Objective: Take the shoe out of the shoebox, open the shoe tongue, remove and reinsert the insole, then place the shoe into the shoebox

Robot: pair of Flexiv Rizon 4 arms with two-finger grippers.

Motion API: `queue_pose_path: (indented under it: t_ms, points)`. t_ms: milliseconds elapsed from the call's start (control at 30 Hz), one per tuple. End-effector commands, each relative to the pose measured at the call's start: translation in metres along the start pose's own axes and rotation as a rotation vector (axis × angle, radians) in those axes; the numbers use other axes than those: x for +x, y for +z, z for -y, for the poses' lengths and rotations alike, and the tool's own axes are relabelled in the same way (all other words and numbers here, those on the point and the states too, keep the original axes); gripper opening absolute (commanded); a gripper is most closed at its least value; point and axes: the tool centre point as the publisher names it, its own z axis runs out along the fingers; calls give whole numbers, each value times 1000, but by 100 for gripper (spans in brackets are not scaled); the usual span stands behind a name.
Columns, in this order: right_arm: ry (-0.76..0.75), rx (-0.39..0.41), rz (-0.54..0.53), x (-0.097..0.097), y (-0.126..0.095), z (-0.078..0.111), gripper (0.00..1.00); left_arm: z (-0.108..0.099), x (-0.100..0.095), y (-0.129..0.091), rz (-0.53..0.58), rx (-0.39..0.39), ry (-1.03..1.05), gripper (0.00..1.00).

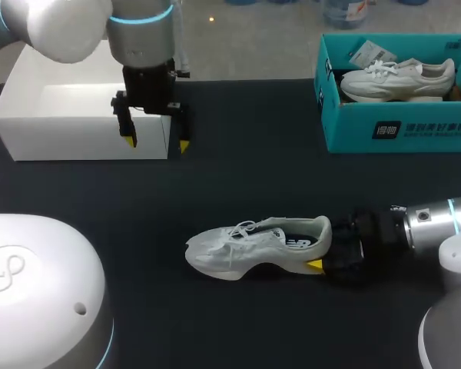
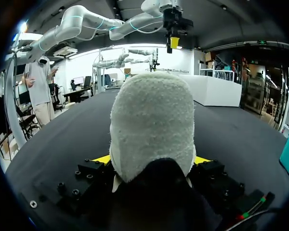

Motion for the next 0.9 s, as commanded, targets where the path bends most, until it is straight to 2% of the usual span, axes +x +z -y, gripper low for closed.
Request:
queue_pose_path:
  t_ms: [33, 467, 767, 900]
  points:
    - [1, 5, 1, 0, 4, 2, 0, -18, 21, 11, 9, 82, 31, 100]
    - [1, 5, 1, 0, 4, 2, 0, -37, 91, 38, 26, 40, 160, 100]
    - [1, 5, 1, 0, 4, 2, 0, -51, 134, 53, 60, 79, 172, 100]
    - [1, 5, 1, 0, 4, 2, 0, -55, 149, 58, 93, 63, 119, 100]
